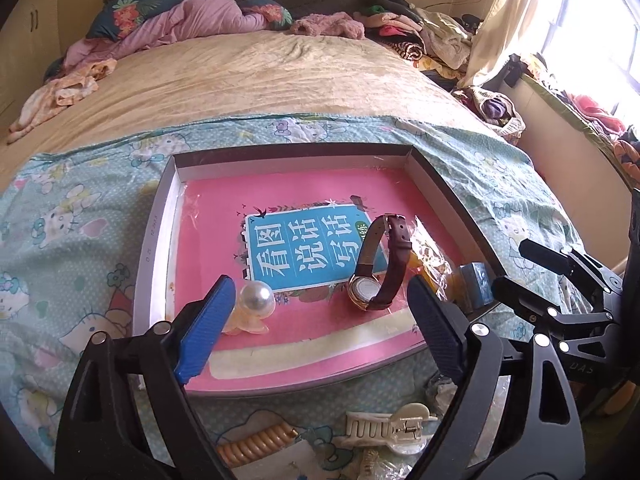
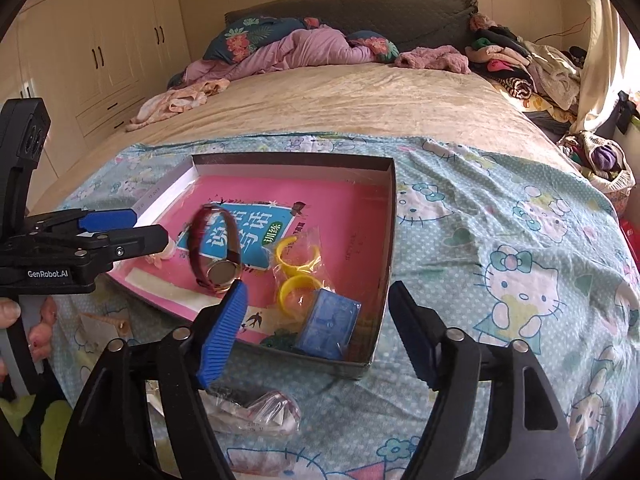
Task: Organize jewelry
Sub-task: 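Carry the watch with left tool and blue case with right tool into the box, release, then withdraw both open tools from the box toward the remaining packets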
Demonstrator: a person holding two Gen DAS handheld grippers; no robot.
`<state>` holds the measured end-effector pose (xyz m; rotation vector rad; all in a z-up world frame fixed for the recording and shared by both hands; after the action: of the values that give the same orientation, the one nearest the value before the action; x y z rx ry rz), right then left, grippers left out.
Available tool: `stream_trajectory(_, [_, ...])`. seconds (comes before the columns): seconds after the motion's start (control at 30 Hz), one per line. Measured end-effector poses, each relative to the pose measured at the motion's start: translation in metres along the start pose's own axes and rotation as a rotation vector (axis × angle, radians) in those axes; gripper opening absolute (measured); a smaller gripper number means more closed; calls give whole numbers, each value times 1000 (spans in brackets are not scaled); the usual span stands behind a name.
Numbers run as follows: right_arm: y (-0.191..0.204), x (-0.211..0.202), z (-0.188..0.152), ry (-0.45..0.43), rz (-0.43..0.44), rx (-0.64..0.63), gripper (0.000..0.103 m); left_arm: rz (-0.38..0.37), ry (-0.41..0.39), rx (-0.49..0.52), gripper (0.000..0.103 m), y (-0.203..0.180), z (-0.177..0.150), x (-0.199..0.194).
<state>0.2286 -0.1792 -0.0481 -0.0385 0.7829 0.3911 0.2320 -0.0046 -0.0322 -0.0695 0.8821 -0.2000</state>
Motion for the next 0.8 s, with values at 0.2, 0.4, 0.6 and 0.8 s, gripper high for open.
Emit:
stream_trajectory(0.2, [0,-23,2,-38,1,8,80,8,-47,-21,90,5,1,-25])
stream_trajectory(0.4, [4,-45,-2,-68,6,2,87,9,-97,-39,93,8,-3,-53])
stream_trajectory(0.6, [12,-62,-8,-75,14,-13,87,5,-122,-48,93,11,-14,-72])
stream_trajectory(0.8, [21,-76,-17,-75,22,-37,87,7,-134,-44,93,11,-27,-86])
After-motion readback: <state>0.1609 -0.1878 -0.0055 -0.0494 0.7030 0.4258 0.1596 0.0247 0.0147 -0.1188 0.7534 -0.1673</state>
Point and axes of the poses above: each gripper's, at about its wrist camera, not at the fingertips, and x roughly the way its jaws point, y to its left, z to its top, the point moved 2 cm from there along x, roughly the way its jaws point, and after that the axes turned 1 degree about y, right-handed, at the moved point
